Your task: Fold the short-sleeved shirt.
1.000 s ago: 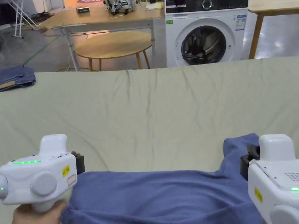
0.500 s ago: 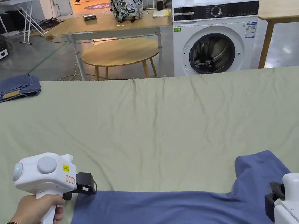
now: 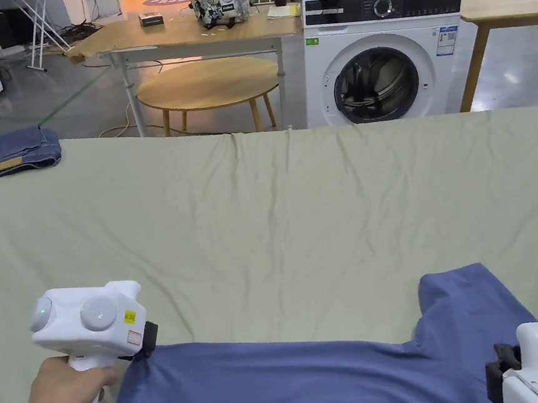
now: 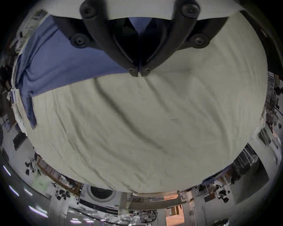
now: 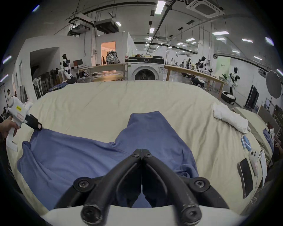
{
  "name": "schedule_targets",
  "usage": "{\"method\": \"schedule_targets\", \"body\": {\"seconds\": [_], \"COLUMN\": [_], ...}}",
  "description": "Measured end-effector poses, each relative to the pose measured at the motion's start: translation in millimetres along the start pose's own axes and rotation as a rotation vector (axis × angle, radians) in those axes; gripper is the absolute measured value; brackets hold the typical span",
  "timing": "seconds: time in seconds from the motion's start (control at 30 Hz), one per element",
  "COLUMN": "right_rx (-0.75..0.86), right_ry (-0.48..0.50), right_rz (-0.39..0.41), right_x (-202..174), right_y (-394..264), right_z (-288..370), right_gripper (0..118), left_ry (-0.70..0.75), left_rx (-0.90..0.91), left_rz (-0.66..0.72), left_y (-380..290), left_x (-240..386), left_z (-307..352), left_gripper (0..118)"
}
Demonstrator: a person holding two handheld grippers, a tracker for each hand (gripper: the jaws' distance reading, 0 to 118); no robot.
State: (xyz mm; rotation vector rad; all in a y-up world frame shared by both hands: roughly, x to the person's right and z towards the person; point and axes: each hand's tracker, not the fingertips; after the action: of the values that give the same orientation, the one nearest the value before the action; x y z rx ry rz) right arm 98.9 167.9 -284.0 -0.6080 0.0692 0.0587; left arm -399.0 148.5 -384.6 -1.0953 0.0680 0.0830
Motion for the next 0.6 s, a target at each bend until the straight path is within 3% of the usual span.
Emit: {"method": "schedule_targets", "body": {"seconds": [0.3,0.43,0.47,0.53,0.57,0.6], "right_rx": [-0.056,-0.195,-0.206,-0.295,-0.318,-0.353], "right_ry": [-0.013,-0.012,-0.008,-0.005,-0.024,-0.027], "right_rz": [-0.032,-0.01,-0.015,-0.001,0.002,0.008], "right_x": [36,57,62,72,74,76], "right_y": [31,68,75,85,89,93], "right_z": [-37,-76,-89,-121,-135,-147], "right_gripper": [0,2,13,53,65,69], "left_ry": [-0.073,-0.08,-0.08,-0.082,-0.083,-0.085], "left_rx": [0.146,0.175,0.179,0.184,0.188,0.192], "left_rz": [0.01,0.02,0.022,0.036,0.041,0.047], "left_y": [-10,-13,-14,-16,-16,-16], "left_x": [6,4,4,4,3,3], "left_z": [54,64,65,66,64,64], "left_gripper": [0,0,0,0,0,0]}}
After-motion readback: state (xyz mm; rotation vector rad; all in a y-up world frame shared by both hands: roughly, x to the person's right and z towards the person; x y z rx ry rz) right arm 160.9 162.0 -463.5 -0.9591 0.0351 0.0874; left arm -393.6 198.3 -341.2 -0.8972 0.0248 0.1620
